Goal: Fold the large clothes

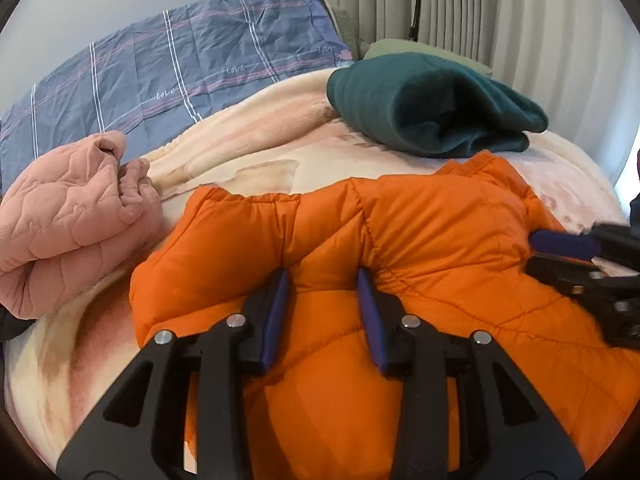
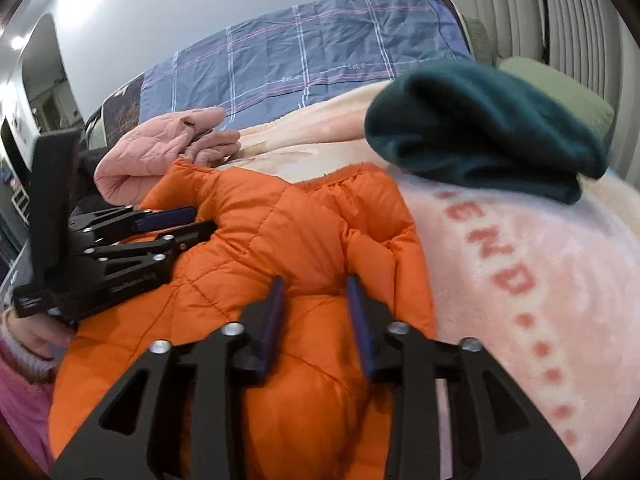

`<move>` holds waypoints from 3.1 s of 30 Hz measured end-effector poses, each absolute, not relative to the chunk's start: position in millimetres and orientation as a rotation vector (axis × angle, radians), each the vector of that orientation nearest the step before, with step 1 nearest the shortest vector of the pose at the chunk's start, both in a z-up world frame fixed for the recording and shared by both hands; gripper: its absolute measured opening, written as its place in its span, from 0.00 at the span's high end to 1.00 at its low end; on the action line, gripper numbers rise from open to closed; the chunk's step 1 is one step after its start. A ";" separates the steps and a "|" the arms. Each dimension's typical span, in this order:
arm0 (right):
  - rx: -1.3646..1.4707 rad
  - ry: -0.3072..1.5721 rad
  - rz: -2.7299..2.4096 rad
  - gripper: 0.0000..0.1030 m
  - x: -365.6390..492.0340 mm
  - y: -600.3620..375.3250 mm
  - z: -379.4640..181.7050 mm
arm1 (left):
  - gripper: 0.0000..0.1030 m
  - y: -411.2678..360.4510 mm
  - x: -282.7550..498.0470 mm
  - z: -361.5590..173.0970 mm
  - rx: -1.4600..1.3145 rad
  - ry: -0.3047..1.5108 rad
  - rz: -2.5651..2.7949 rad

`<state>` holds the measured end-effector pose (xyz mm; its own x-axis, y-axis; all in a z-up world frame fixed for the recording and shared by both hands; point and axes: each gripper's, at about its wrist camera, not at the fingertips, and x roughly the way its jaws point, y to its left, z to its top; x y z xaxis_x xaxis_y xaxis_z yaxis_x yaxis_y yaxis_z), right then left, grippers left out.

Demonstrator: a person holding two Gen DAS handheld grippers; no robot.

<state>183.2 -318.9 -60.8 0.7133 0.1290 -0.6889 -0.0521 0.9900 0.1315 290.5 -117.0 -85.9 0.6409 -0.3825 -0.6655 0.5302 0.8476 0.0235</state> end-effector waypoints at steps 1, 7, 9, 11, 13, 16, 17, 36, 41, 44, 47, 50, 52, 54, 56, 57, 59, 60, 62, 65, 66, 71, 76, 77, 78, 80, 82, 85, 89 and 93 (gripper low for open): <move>0.104 0.764 0.066 0.22 176.2 -322.0 -54.9 | 0.65 -115.4 288.8 -85.7 0.216 0.696 -0.528; 0.368 0.957 0.163 0.10 170.5 -352.6 -83.4 | 0.65 -112.9 281.1 -83.3 0.197 0.677 -0.546; 0.561 1.017 0.213 0.06 174.6 -372.8 -104.2 | 0.65 -111.5 279.3 -83.8 0.196 0.670 -0.551; 0.558 1.013 0.233 0.05 173.2 -373.4 -104.1 | 0.65 -109.2 277.5 -84.5 0.188 0.667 -0.557; 0.543 1.016 0.228 0.04 172.1 -369.6 -104.2 | 0.65 -107.1 277.6 -85.0 0.180 0.668 -0.564; 0.535 1.021 0.246 0.03 176.6 -364.2 -107.3 | 0.65 -106.1 279.3 -86.1 0.166 0.672 -0.570; 0.535 1.020 0.253 0.03 178.2 -363.9 -106.3 | 0.65 -106.2 279.8 -86.3 0.162 0.673 -0.571; 0.594 0.933 0.381 0.47 164.8 -359.0 -114.2 | 0.08 -13.4 218.7 -67.2 -0.112 0.804 -0.638; 0.578 0.936 0.371 0.47 161.6 -355.8 -111.0 | 0.05 -1.3 212.1 -118.1 -0.418 0.998 -0.804; 0.556 0.924 0.368 0.52 161.4 -350.1 -105.2 | 0.04 -10.3 219.5 -130.0 -0.500 1.018 -0.862; 0.523 0.882 0.365 0.63 156.6 -343.0 -90.7 | 0.27 -24.3 210.6 -105.9 -0.398 0.949 -0.833; 0.524 0.820 0.400 0.65 156.7 -339.2 -68.1 | 0.41 -33.3 192.9 -60.1 -0.243 0.794 -0.825; 0.524 0.762 0.420 0.66 162.7 -336.8 -47.5 | 0.41 -36.4 189.5 -27.9 -0.176 0.715 -0.814; 0.488 0.684 0.433 0.66 174.3 -332.6 -18.6 | 0.41 -37.6 191.9 6.5 -0.111 0.635 -0.802; 0.450 0.623 0.436 0.66 198.8 -327.0 13.7 | 0.41 -36.5 203.0 31.8 -0.076 0.579 -0.792; 0.447 0.609 0.435 0.66 210.2 -326.0 23.9 | 0.41 -36.3 215.6 47.2 -0.058 0.550 -0.783; 0.459 0.591 0.433 0.66 238.2 -325.2 41.4 | 0.41 -35.5 243.5 65.9 -0.053 0.516 -0.770; 0.472 0.585 0.432 0.66 257.3 -325.2 48.8 | 0.41 -34.1 259.4 72.0 -0.057 0.501 -0.765; 0.484 0.582 0.421 0.65 286.7 -325.0 54.5 | 0.41 -31.3 291.2 76.3 -0.069 0.486 -0.761; 0.466 0.603 0.367 0.66 336.4 -321.4 49.0 | 0.41 -29.9 344.6 70.6 -0.089 0.497 -0.740; 0.459 0.609 0.350 0.66 348.3 -320.1 46.1 | 0.41 -29.4 357.9 64.8 -0.091 0.503 -0.731; 0.430 0.667 0.241 0.66 413.7 -315.8 8.6 | 0.41 -40.6 438.7 30.0 -0.095 0.547 -0.651; 0.264 0.803 0.043 0.63 468.2 -290.2 -61.0 | 0.37 -38.6 496.3 -49.4 -0.076 0.700 -0.470; 0.235 0.838 -0.026 0.60 475.8 -286.6 -80.9 | 0.34 -40.3 502.1 -63.8 -0.061 0.736 -0.437; 0.216 0.825 -0.073 0.58 476.2 -286.3 -90.9 | 0.33 -44.6 504.2 -77.1 -0.034 0.751 -0.399; 0.222 0.776 -0.092 0.45 471.7 -290.1 -94.1 | 0.32 -45.1 502.0 -88.2 -0.051 0.726 -0.374; 0.237 0.782 -0.088 0.43 467.4 -293.6 -91.9 | 0.32 -47.4 499.8 -85.9 -0.026 0.717 -0.384; 0.168 0.767 -0.106 0.40 452.7 -285.5 -78.5 | 0.30 -48.9 490.3 -85.8 -0.004 0.725 -0.372; -0.005 0.669 -0.100 0.21 416.8 -268.1 -44.0 | 0.27 -44.5 490.6 -78.1 -0.006 0.716 -0.323; -0.147 0.532 -0.068 0.20 355.5 -260.3 -5.8 | 0.15 -39.5 473.9 -57.0 0.012 0.674 -0.286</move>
<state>355.5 -260.3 -5.8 0.8596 -0.1029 -0.5005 0.0268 0.9872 -0.1571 473.9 -39.5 -57.0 0.7438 -0.2572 -0.6169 0.2653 0.9608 -0.0808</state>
